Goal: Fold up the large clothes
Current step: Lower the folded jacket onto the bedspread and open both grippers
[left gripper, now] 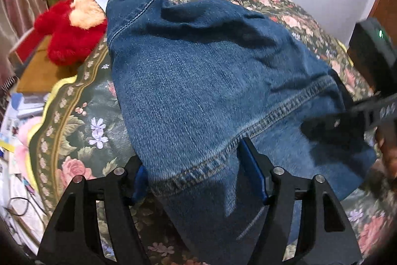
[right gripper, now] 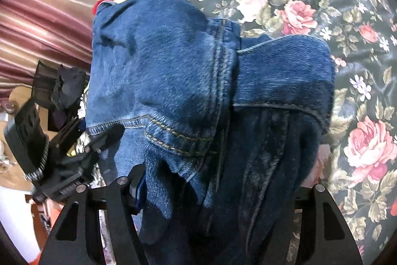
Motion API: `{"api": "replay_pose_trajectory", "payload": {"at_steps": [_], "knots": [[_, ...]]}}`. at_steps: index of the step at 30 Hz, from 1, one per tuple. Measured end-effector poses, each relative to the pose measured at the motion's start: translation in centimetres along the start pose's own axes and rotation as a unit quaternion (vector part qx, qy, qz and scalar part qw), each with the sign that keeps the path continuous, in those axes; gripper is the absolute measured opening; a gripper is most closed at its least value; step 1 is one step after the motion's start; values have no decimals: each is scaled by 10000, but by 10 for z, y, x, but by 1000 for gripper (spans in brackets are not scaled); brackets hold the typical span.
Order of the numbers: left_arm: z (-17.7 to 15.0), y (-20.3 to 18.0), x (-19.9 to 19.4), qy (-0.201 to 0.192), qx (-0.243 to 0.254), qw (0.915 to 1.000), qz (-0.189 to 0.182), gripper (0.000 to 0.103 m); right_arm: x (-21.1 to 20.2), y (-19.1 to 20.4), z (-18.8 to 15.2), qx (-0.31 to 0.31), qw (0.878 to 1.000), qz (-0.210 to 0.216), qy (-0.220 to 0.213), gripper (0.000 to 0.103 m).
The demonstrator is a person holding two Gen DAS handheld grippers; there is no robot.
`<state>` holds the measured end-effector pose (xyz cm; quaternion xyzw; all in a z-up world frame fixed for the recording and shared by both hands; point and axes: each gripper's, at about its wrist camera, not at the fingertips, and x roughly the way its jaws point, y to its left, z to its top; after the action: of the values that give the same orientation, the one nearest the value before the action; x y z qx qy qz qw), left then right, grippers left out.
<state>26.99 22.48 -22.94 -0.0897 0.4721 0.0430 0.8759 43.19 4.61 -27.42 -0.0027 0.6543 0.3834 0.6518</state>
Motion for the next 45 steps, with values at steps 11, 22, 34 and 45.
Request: {"api": "replay_pose_trajectory", "payload": {"at_steps": [11,22,34,45], "knots": [[15,3,-45,-412,715,9926,893,69,-86,17,-19,-870,9813,-1377,-1026,70],[104,12,32,-186,378,9936,1050,76,-67,46,6,-1343,9691,-1321,-1591,88],[122,1,65,-185,298,9866,1595,79,-29,6,-12,-1560,9696,-1500,-1141,92],[53,-16,-34,-305,593,9906,1191,79,-62,11,-69,-1344,9646,-1936,-1185,93]]}}
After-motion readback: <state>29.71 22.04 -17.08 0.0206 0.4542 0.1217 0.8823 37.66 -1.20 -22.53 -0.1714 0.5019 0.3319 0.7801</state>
